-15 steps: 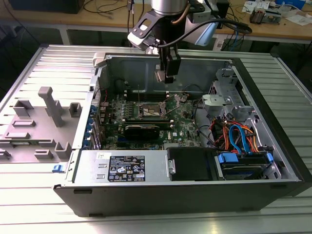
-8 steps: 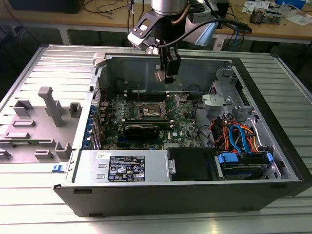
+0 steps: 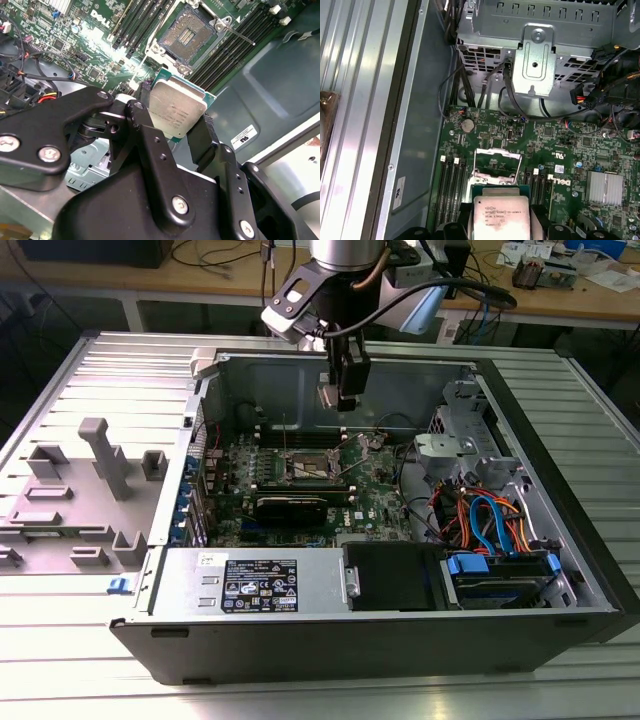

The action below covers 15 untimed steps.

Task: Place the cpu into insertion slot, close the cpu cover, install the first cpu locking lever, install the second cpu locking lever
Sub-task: 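Place the cpu into insertion slot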

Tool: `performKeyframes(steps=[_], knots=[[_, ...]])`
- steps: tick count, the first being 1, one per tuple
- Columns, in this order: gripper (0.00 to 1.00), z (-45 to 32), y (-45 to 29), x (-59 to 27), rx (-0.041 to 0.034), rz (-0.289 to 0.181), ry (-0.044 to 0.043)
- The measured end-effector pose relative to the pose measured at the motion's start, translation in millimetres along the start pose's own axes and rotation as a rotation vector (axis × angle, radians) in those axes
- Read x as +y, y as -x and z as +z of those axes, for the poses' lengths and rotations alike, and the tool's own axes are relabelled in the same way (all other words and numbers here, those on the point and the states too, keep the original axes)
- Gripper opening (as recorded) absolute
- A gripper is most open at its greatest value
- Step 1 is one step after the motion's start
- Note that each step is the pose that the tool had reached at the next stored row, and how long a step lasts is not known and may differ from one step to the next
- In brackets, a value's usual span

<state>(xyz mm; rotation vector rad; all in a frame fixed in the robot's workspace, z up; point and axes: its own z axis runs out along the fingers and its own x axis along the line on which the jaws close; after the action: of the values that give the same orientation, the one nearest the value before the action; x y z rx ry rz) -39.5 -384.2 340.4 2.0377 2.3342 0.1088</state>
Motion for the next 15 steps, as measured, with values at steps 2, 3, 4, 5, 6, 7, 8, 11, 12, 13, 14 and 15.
performKeyframes(steps=[2,3,4,5,6,7,8,11,12,13,14,15], knots=[[0.54,0.0,0.0,0.0,-0.0013,0.015,0.0002],[0.54,0.1,0.0,0.0,-0.0016,0.019,0.0002],[0.54,0.1,0.0,0.0,-0.0020,0.024,0.0003],[0.54,0.2,0.0,0.0,-0.0023,0.028,0.0004],[0.54,0.2,0.0,0.0,-0.0029,0.034,0.0005],[0.54,0.3,0.0,0.0,-0.0033,0.040,0.0006],[0.54,0.4,0.0,0.0,-0.0038,0.047,0.0007],[0.54,0.8,0.0,-0.1,-0.0067,0.083,0.0012],[0.54,1.0,0.0,-0.1,-0.0077,0.095,0.0014],[0.54,1.0,0.0,-0.1,-0.0088,0.107,0.0015],[0.54,1.6,-0.1,-0.1,-0.0090,0.113,0.0017],[0.54,3.1,-0.1,-1.3,-0.0106,0.128,0.0018]])
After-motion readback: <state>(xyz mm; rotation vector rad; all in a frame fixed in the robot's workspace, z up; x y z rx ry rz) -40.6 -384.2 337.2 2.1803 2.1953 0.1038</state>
